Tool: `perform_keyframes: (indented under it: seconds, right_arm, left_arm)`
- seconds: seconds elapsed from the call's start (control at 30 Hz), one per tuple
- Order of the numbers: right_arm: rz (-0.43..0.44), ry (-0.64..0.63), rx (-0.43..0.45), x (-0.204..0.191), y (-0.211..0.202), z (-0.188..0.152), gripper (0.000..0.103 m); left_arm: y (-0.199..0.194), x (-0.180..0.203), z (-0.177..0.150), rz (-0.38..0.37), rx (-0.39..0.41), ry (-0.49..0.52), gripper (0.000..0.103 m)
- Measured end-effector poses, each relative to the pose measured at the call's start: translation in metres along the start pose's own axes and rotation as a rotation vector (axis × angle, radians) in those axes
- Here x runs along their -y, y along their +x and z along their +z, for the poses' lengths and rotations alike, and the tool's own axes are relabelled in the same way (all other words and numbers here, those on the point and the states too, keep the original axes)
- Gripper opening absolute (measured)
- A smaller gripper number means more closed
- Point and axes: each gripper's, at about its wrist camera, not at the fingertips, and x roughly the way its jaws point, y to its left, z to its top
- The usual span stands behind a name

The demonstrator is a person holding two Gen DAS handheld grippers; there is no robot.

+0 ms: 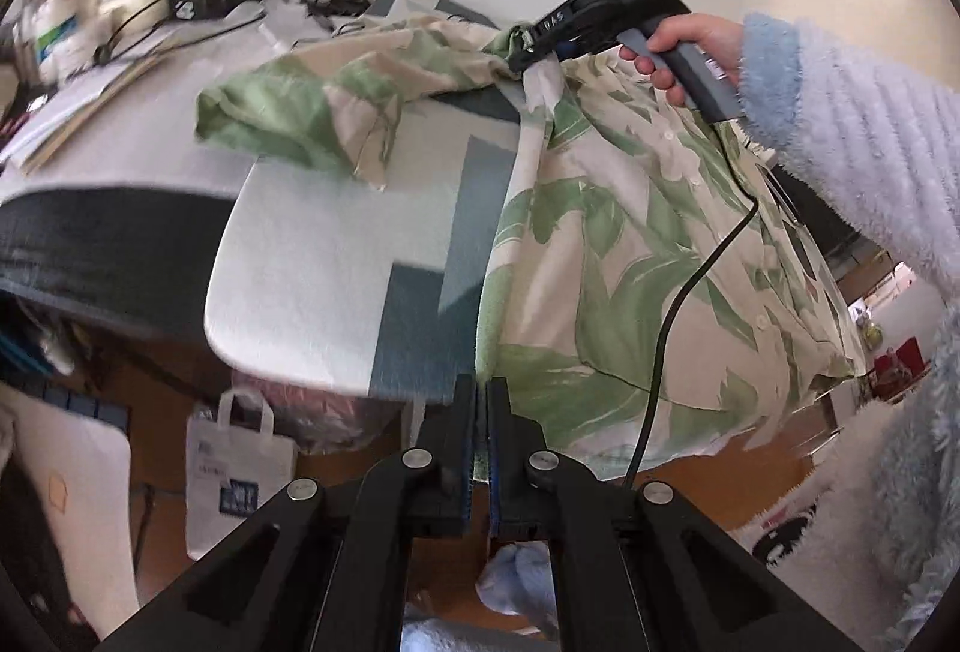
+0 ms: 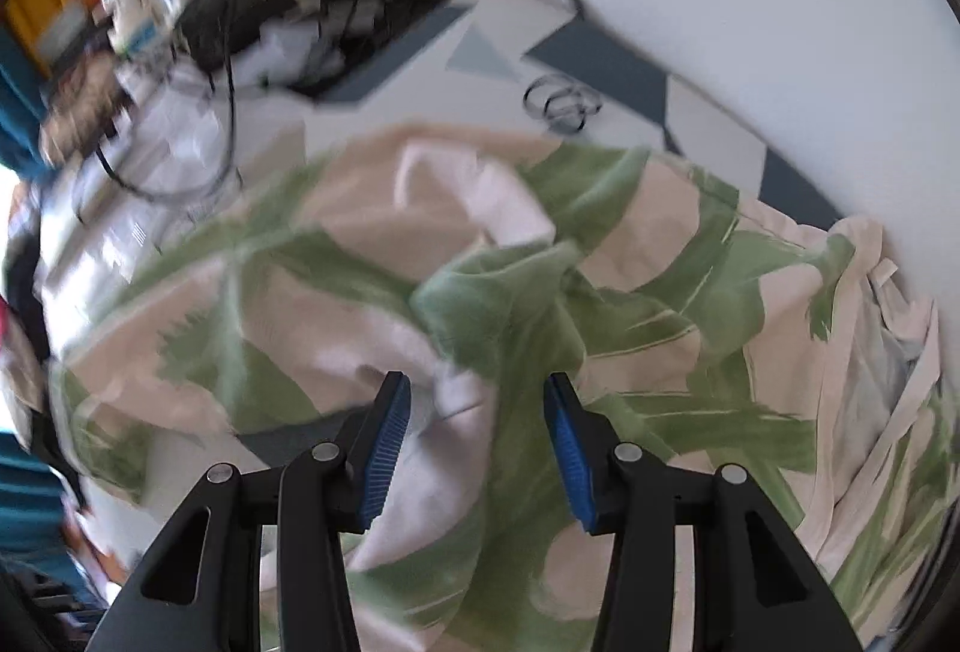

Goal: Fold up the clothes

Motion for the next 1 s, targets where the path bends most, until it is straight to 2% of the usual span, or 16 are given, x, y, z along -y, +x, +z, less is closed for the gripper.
perform_keyframes:
  seconds: [0.03, 0.07, 0.27, 0.5, 0.57, 0.6, 0.63, 0.7, 0.77, 0.8, 0.87, 1.0]
  right_arm:
    - [0.007, -0.001, -0.009, -0.003, 0.007, -0.001, 0.012]
    - [0.020, 0.008, -0.017, -0.005, 0.012, -0.001, 0.010]
    - [0.154, 0.141, 0.086, -0.009, 0.014, 0.015, 0.007]
    - [0.131, 0.231, 0.112, -0.018, 0.031, 0.032, 0.008]
    - [0.110, 0.228, 0.108, -0.022, 0.030, 0.035, 0.009]
    - [0.101, 0.211, 0.102, -0.023, 0.030, 0.035, 0.012]
    - [0.130, 0.196, 0.092, -0.024, 0.027, 0.034, 0.017]
    - [0.200, 0.168, 0.070, -0.024, 0.018, 0.032, 0.051]
    - [0.270, 0.150, 0.085, -0.021, -0.001, 0.025, 0.070]
    - [0.279, 0.132, 0.105, -0.019, -0.016, 0.019, 0.074]
    - [0.287, 0.114, 0.143, -0.013, -0.042, 0.006, 0.076]
    - [0.321, 0.153, 0.258, 0.019, -0.104, -0.043, 0.076]
  left_arm:
    - [-0.001, -0.002, -0.004, 0.002, -0.005, -0.016, 0.003]
    - [-0.002, -0.004, -0.008, 0.004, -0.009, -0.027, 0.003]
    - [0.003, -0.015, -0.027, 0.022, -0.048, -0.055, 0.003]
    - [0.010, -0.019, -0.037, 0.037, -0.092, -0.018, 0.003]
    - [0.006, -0.023, -0.030, 0.085, -0.115, -0.030, 0.006]
    - [0.001, -0.027, -0.027, 0.101, -0.118, -0.043, 0.008]
    - [-0.009, -0.032, -0.023, 0.111, -0.104, -0.059, 0.010]
    - [-0.032, -0.044, -0.015, 0.130, -0.055, -0.098, 0.013]
    - [-0.056, -0.056, -0.006, 0.134, 0.002, -0.149, 0.021]
    - [-0.068, -0.062, -0.001, 0.129, 0.037, -0.178, 0.023]
    - [-0.088, -0.068, 0.012, 0.121, 0.109, -0.225, 0.036]
    - [-0.099, -0.056, 0.046, 0.072, 0.195, -0.188, 0.042]
